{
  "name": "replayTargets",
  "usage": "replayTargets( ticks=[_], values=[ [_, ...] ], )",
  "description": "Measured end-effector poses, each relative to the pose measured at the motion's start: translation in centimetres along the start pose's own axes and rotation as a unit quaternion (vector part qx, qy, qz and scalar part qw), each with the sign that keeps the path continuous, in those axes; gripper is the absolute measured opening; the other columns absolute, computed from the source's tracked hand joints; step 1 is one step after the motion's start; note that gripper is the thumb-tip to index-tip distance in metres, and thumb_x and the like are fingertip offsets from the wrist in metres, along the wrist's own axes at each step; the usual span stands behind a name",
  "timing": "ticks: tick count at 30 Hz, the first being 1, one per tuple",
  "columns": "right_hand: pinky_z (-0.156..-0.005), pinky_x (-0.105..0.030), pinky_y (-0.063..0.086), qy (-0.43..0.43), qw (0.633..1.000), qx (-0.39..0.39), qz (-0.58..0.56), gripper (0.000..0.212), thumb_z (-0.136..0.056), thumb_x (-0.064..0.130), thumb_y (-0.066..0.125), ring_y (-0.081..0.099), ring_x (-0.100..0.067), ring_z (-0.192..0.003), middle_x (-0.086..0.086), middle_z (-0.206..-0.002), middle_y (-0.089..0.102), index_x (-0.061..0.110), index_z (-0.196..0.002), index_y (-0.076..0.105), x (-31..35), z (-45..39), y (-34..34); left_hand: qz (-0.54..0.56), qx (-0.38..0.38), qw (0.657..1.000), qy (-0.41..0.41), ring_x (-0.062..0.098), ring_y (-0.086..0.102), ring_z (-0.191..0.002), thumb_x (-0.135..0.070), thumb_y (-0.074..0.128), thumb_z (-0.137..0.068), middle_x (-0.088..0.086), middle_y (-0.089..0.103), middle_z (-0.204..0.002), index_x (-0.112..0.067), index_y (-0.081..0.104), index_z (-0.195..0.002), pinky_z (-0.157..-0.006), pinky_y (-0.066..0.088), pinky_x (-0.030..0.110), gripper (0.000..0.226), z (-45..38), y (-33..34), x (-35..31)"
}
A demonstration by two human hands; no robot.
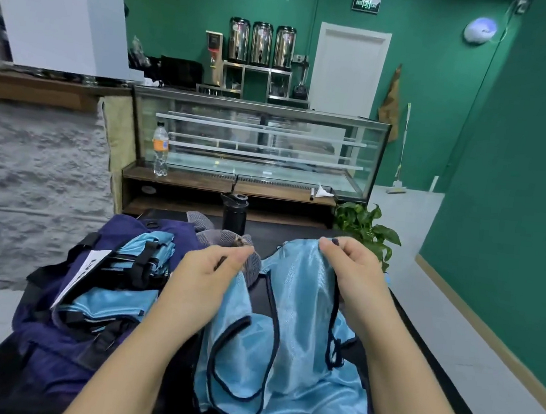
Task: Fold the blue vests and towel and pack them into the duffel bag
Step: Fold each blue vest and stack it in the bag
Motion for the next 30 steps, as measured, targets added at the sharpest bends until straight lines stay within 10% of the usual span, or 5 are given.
replayTargets(
  ticks=[4, 7, 11, 18, 30],
  values=[
    [-0.065, -0.037, 0.028, 0.035, 0.997, -0.061, 0.019, 0.028, -0.075, 0.038, 0.061, 0.032, -0.022, -0.067, -0.005, -0.067, 0.035, 0.024, -0.061, 0.041, -1.0, 0.4, -1.0, -0.163, 0.011, 0.985, 0.056, 0.01, 0.05, -0.071, -0.042, 0.045, -0.097, 0.001, 0.055, -0.069, -0.006, 0.064, -0.079, -0.072, 0.039, 0.022, 0.044, 0.0, -0.3, -0.4],
    [-0.064, -0.037, 0.027, 0.031, 0.997, -0.067, 0.024, 0.024, -0.081, 0.031, 0.059, 0.03, -0.022, -0.066, -0.005, -0.069, 0.034, 0.018, -0.07, 0.042, -1.4, 0.5, -0.9, -0.177, 0.015, 0.984, 0.022, -0.001, 0.048, -0.058, -0.033, 0.051, -0.096, -0.02, 0.054, -0.054, -0.021, 0.072, -0.087, -0.062, 0.038, 0.025, 0.026, -0.2, -0.2, 0.6],
    [-0.061, -0.034, 0.025, 0.022, 0.996, -0.07, 0.051, 0.024, -0.089, 0.023, 0.056, 0.027, -0.02, -0.063, -0.005, -0.067, 0.03, 0.016, -0.073, 0.04, -1.8, 0.5, -0.7, -0.025, -0.014, 0.998, -0.063, 0.015, 0.064, -0.089, -0.018, 0.056, -0.094, -0.009, 0.071, -0.093, -0.035, 0.073, -0.085, -0.081, 0.047, 0.029, 0.025, -0.1, 0.0, 2.6],
    [-0.042, -0.018, 0.024, -0.087, 0.981, -0.077, 0.158, 0.036, -0.092, 0.025, 0.058, 0.023, -0.009, -0.043, 0.01, -0.047, 0.027, 0.015, -0.066, 0.036, 0.2, 1.3, -0.3, 0.308, 0.024, 0.93, -0.199, 0.008, 0.067, -0.058, -0.012, 0.054, -0.094, 0.0, 0.07, -0.068, -0.013, 0.065, -0.093, -0.05, 0.053, 0.021, 0.011, 1.6, 2.5, 2.3],
    [-0.082, -0.023, 0.048, -0.085, 0.961, 0.155, 0.213, 0.024, -0.098, 0.017, 0.045, 0.062, -0.005, -0.088, 0.008, -0.093, 0.07, 0.027, -0.102, 0.067, -0.3, 2.7, 3.5, 0.183, 0.085, 0.977, -0.065, 0.007, 0.067, -0.078, 0.007, 0.054, -0.09, -0.004, 0.075, -0.088, -0.02, 0.073, -0.099, -0.077, 0.055, 0.025, 0.034, 1.8, 4.9, 1.1]
  ],
)
Point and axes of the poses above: each hand's wrist, its own z-axis away from the middle knuckle, its own y-axis out of the palm, x = y × z, the point moved 7 cm from there along -z, towards the middle knuckle
